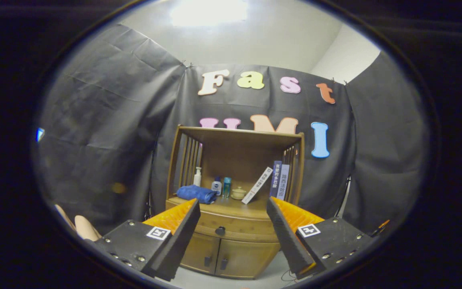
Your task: Pull open the drawer, take out the items inside it, and place them on the countertop above the cabinet.
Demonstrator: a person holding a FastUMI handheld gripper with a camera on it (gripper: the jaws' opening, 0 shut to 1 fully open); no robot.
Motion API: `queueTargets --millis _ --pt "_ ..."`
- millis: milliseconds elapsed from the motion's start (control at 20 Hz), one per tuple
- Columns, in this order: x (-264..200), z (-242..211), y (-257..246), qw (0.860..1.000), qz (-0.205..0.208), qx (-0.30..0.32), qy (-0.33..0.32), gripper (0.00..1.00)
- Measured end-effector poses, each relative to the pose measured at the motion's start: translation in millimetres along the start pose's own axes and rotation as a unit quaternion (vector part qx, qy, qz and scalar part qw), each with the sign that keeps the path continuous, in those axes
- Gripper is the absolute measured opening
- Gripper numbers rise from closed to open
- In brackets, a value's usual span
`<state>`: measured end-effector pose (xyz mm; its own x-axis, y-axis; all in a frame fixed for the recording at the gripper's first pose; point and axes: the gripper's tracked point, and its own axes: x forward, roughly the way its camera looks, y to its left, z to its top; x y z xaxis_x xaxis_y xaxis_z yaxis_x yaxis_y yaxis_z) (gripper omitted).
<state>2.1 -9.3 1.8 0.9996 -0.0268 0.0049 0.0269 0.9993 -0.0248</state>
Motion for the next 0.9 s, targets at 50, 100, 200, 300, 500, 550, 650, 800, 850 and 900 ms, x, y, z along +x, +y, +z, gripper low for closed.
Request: queueTargets --millis 50,100,200,300,500,550,650,800,850,900 --pt "0 2 -2 1.000 -0.004 -0.002 -0.004 0.99" --pt "0 3 -3 1.000 -0.006 -0.006 -0.006 0.99" --pt "0 2 -2 1.000 -0.006 -0.010 -0.006 0.99" --pt "0 0 0 1.000 -0.006 -0.013 -0.005 0.99" --pt "3 -12 4 1.000 -0.004 -0.010 0.009 0.99" --pt "4 -16 4 1.000 -0.006 -0.012 0.012 1.00" --pt "7 -25 6 1.000 -0.004 -0.018 0.018 1.00" --pt "15 -43 16 1.000 0.006 -0.007 0.025 0.99" --pt "20 -52 19 1.000 0.008 -0.001 0.028 0.99" --pt "26 -60 22 0.999 0.010 0.003 0.031 0.99"
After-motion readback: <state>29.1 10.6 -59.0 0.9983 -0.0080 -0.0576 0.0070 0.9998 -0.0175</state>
